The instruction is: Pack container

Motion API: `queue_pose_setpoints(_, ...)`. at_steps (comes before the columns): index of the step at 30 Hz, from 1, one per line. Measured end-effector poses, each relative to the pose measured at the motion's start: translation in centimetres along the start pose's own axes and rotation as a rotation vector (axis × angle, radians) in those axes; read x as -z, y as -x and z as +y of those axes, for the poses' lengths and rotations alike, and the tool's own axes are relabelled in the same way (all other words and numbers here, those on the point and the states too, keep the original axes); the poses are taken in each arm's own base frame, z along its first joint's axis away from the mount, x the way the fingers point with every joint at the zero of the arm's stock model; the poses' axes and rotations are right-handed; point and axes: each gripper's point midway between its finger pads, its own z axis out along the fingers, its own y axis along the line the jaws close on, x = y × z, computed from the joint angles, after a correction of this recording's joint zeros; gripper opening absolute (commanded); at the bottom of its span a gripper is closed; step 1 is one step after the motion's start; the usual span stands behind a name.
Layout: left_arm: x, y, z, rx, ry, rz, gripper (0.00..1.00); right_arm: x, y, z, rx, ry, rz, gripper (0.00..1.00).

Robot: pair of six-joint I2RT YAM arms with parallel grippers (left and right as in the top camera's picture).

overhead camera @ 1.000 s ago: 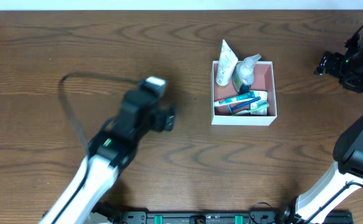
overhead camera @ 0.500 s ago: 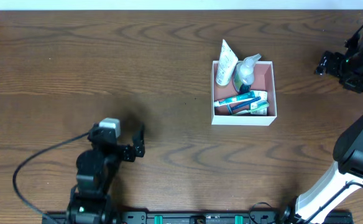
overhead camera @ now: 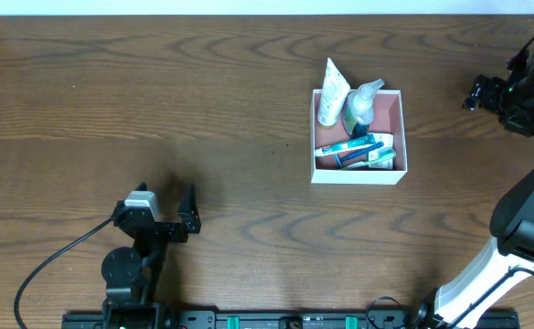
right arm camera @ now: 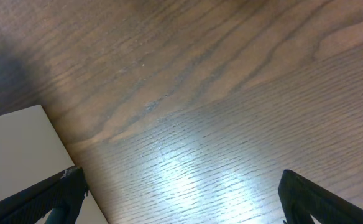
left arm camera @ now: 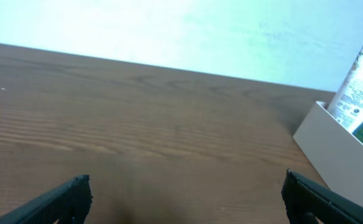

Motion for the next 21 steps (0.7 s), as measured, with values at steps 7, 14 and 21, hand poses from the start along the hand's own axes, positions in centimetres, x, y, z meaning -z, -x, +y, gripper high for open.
queue_pose_setpoints(7,0.3,0.5,0.2,-0.003,0.006,-0.035,0.98,0.0,0.0,0.0,0.0,0.0,0.0,0.99)
queue_pose_setpoints(14,0.5,0.9,0.3,-0.005,0.013,-0.053,0.98,0.0,0.0,0.0,0.0,0.0,0.0,0.99)
queue_pose_setpoints(21,0.6,1.1,1.1,-0.001,0.046,-0.06,0.98,0.0,0.0,0.0,0.0,0.0,0.0,0.99)
